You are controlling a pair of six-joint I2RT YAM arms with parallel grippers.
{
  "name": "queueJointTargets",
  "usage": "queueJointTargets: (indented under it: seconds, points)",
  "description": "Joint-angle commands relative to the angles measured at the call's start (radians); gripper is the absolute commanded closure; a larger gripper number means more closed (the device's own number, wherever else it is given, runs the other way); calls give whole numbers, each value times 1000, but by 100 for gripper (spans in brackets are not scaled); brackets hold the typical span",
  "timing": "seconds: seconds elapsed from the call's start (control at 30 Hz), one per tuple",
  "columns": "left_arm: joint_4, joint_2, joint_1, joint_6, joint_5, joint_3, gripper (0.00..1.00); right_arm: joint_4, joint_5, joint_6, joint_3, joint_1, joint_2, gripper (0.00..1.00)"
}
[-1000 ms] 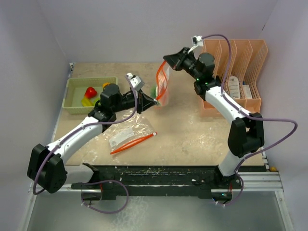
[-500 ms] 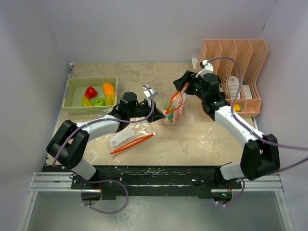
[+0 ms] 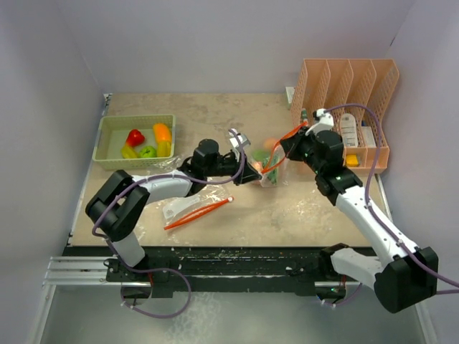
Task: Open the zip-top bag and remove the fake food
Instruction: Open the zipper of the food storage bag at the center of the board.
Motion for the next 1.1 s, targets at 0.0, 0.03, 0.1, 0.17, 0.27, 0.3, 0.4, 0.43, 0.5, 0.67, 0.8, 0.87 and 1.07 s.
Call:
queueJointTargets:
  seconds: [0.0, 0.03, 0.1, 0.17, 0.27, 0.3, 0.4, 0.43, 0.5, 0.67, 0.8, 0.87, 1.07]
  points:
    - [73, 29, -40, -6, 1, 62, 84, -6, -73, 18, -83, 11, 11, 100]
    - [71, 36, -48, -5, -3, 67, 83, -8, -75, 17, -97, 11, 7, 100]
    - [71, 51, -60, -6, 5, 74, 76, -14, -71, 15, -126, 11, -5, 98]
    - [141, 63, -64, -38, 46, 70, 62, -28, -61, 17, -151, 11, -18, 93]
    - [238, 59, -64, -90, 53, 44, 30, -80, -49, 20, -188, 11, -48, 88]
    - [240, 54, -64, -94, 37, 42, 22, -99, -55, 24, -199, 10, -60, 87]
    - [167, 40, -61, -107, -55, 62, 11, -112, 2, 50, -230, 9, -111, 86]
    - [123, 36, -61, -96, -93, 75, 11, -122, 27, 48, -237, 9, -127, 86]
    - [46, 19, -61, -57, -192, 89, 7, -141, 64, 46, -251, 9, -158, 86]
    - [-137, -59, -61, 73, -450, 137, 1, -180, 109, 49, -276, 8, -205, 79]
    - [-215, -75, -62, 141, -597, 184, 1, -223, 144, 72, -273, 8, -233, 61]
    - [-229, -83, -62, 128, -682, 191, 1, -242, 169, 82, -272, 8, -279, 48]
    - [-309, -97, -57, 74, -821, 249, 1, -325, 201, 77, -251, 4, -363, 37]
